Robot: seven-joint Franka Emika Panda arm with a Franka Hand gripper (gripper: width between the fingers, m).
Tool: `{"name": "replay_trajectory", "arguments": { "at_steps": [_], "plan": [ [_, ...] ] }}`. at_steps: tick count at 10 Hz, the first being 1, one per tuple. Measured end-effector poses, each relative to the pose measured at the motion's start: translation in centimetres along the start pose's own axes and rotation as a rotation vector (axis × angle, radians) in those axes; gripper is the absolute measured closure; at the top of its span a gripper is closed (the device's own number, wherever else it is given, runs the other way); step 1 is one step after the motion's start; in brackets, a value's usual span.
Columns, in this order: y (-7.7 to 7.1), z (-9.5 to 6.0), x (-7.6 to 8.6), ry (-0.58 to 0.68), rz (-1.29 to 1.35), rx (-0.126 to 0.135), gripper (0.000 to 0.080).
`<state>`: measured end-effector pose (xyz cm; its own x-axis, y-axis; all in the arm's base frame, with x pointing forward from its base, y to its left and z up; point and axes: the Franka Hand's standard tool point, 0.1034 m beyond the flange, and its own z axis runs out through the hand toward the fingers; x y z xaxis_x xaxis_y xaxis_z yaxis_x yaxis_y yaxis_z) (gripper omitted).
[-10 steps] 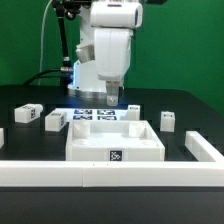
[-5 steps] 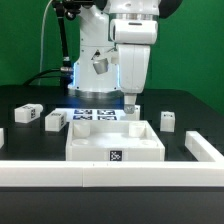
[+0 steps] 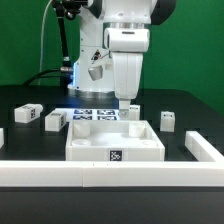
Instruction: Assemble one leg
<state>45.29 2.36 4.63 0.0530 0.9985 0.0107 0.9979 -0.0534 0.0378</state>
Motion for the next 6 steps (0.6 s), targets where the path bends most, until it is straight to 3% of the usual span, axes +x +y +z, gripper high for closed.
{"name": "replay_trajectory", "arguments": {
  "at_steps": [3,6],
  "plan": [
    [-1.7,2.5,-1.4,0.012,-0.004,0.025,0.0150],
    [-1.6,3.7,-1.1,0.030,0.015,-0.002,0.0150]
  ]
}}
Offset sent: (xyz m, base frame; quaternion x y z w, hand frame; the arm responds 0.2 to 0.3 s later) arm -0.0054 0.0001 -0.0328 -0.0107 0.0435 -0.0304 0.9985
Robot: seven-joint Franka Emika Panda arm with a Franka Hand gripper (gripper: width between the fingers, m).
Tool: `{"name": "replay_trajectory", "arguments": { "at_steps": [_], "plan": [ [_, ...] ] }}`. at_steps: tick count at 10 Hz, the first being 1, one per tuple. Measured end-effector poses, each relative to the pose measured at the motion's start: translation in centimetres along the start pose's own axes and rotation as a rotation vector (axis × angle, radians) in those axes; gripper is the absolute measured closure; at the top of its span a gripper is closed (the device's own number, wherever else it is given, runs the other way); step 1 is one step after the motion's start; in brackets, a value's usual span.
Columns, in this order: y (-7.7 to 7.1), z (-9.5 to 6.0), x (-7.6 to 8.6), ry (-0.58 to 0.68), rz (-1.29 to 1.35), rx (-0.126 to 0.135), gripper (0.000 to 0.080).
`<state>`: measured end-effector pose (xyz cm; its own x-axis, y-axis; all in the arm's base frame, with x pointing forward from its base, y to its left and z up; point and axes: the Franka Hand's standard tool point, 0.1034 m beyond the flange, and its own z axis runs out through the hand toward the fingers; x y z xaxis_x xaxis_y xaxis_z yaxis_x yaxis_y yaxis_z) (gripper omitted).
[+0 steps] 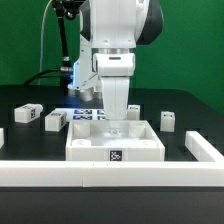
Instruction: Assemble one leg
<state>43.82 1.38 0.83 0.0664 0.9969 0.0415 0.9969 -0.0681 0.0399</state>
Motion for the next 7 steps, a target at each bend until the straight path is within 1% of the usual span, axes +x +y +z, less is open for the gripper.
{"name": "replay_trajectory", "arguments": {
  "at_steps": [1,2,3,5,6,7],
  "plan": [
    [0.09,-0.03,0.01,0.000,0.005,-0.001,0.0150],
    [0.07,-0.02,-0.05,0.000,0.006,-0.001,0.0273],
    [0.07,-0.02,-0.06,0.000,0.007,-0.001,0.0273],
    [0.07,-0.01,-0.07,0.000,0.007,-0.001,0.0560],
    [0.06,-0.01,-0.07,-0.001,0.007,0.000,0.0560],
    [0.05,0.00,-0.10,-0.001,0.008,0.000,0.0726]
  ]
}}
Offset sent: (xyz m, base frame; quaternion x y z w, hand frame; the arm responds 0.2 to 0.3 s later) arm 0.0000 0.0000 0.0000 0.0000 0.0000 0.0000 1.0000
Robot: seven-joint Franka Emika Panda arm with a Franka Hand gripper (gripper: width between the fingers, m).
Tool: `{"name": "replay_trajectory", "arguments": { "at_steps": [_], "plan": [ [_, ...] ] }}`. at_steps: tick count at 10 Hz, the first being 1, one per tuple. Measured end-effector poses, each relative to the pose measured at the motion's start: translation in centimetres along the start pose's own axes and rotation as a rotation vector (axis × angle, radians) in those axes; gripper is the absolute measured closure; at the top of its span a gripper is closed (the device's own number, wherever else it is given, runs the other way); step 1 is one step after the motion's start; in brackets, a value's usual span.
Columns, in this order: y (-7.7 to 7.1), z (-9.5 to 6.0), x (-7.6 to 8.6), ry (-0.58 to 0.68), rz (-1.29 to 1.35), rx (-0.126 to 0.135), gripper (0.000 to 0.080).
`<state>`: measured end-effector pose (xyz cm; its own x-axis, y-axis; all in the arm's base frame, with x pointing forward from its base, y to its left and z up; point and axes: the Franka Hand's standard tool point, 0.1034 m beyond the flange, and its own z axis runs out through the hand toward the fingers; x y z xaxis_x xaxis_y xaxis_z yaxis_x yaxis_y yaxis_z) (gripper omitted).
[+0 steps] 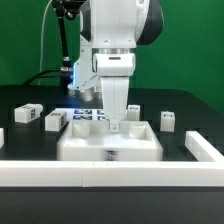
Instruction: Assemble one leg
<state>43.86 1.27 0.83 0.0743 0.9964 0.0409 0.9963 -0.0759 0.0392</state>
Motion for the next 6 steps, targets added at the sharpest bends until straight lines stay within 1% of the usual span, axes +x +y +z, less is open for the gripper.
{"name": "replay_trajectory", "arguments": {
  "at_steps": [1,6],
  "plan": [
    [-0.02,0.01,-0.02,0.000,0.000,0.001,0.0741],
    [-0.01,0.01,0.09,-0.001,-0.004,0.002,0.0741]
  ]
}}
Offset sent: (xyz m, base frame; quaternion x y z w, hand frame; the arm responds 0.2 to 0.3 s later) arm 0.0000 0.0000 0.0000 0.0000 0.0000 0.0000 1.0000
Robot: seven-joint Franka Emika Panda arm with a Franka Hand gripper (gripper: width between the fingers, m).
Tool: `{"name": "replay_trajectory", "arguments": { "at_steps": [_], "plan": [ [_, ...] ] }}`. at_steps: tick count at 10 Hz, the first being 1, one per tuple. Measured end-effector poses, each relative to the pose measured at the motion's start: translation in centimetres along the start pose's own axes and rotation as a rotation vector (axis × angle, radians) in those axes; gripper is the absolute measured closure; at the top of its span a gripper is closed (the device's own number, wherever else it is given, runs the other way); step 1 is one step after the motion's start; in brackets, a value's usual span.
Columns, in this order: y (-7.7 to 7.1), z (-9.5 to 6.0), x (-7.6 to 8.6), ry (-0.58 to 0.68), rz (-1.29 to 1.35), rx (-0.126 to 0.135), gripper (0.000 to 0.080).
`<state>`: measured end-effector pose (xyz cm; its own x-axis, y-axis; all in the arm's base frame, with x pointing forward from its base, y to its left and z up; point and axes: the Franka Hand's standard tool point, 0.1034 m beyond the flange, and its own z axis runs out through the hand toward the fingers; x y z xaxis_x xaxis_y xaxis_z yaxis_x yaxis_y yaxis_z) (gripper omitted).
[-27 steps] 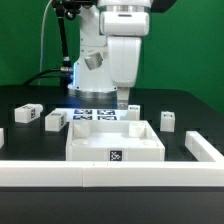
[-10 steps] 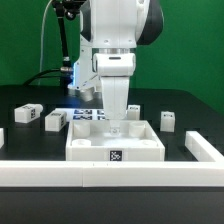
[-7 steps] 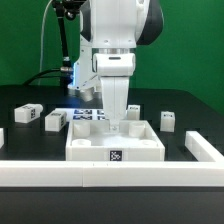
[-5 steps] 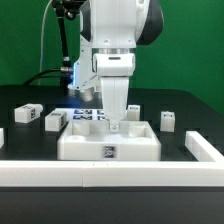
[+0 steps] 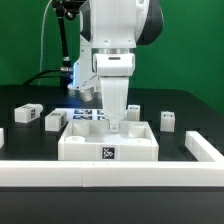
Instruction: Assemble one leg
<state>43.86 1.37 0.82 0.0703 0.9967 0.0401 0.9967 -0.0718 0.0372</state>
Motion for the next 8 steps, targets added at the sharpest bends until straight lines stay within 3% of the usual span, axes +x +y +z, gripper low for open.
{"name": "replay_trajectory", "arguments": {
  "at_steps": [3,6,8],
  "plan": [
    [0.6,0.1,2.8,-0.009,-0.078,0.040,0.0741],
    [2.1,0.3,5.2,-0.006,-0.087,0.033,0.0741],
    [2.9,0.3,5.7,-0.002,-0.059,0.027,0.0741]
  ]
}}
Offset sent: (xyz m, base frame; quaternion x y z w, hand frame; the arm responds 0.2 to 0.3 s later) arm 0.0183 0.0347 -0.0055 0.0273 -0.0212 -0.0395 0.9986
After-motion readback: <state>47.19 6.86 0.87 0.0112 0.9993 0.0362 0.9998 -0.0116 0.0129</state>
